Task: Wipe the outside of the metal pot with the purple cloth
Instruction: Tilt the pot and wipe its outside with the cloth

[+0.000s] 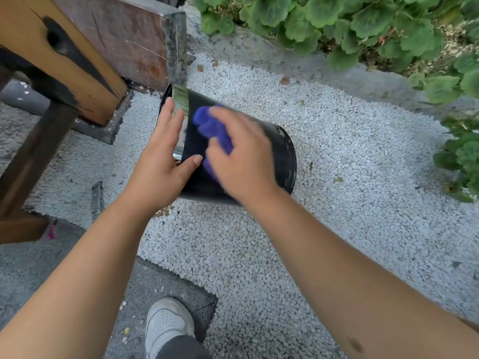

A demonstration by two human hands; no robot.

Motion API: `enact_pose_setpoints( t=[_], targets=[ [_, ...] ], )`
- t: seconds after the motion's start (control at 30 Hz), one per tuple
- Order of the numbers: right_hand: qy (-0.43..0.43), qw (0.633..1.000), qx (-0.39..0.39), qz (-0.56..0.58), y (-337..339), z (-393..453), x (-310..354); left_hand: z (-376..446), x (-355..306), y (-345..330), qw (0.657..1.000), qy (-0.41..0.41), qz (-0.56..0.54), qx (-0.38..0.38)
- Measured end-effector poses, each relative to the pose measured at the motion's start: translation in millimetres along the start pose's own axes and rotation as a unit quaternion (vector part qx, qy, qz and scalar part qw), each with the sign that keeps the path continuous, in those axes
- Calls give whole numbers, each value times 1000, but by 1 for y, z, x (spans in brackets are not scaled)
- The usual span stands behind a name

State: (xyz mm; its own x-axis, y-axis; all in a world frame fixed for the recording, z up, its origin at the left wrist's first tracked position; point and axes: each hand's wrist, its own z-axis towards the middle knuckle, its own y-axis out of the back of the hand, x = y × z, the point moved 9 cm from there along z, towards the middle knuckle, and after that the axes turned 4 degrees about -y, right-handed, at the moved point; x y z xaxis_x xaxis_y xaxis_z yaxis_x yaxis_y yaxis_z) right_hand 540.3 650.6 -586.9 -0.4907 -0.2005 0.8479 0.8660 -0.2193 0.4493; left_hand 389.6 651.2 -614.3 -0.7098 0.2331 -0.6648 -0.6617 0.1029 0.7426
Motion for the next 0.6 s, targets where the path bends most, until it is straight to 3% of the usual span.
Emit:
enact_pose_setpoints(
  t=[0.1,0.27,0.47,0.6],
  targets=[
    [26,997,63,-41,-31,-26,12,1,2,-1,996,21,-81,20],
    [20,990,68,-122,-25,-42,-29,-6,9,0,992,36,-111,39],
    [-153,981,27,-116,11,-42,-110,-10,8,-2,994,21,-100,42],
    [-168,980,21,-106,21,-45,-124,-19,-10,9,997,-25,-52,-59]
  ],
)
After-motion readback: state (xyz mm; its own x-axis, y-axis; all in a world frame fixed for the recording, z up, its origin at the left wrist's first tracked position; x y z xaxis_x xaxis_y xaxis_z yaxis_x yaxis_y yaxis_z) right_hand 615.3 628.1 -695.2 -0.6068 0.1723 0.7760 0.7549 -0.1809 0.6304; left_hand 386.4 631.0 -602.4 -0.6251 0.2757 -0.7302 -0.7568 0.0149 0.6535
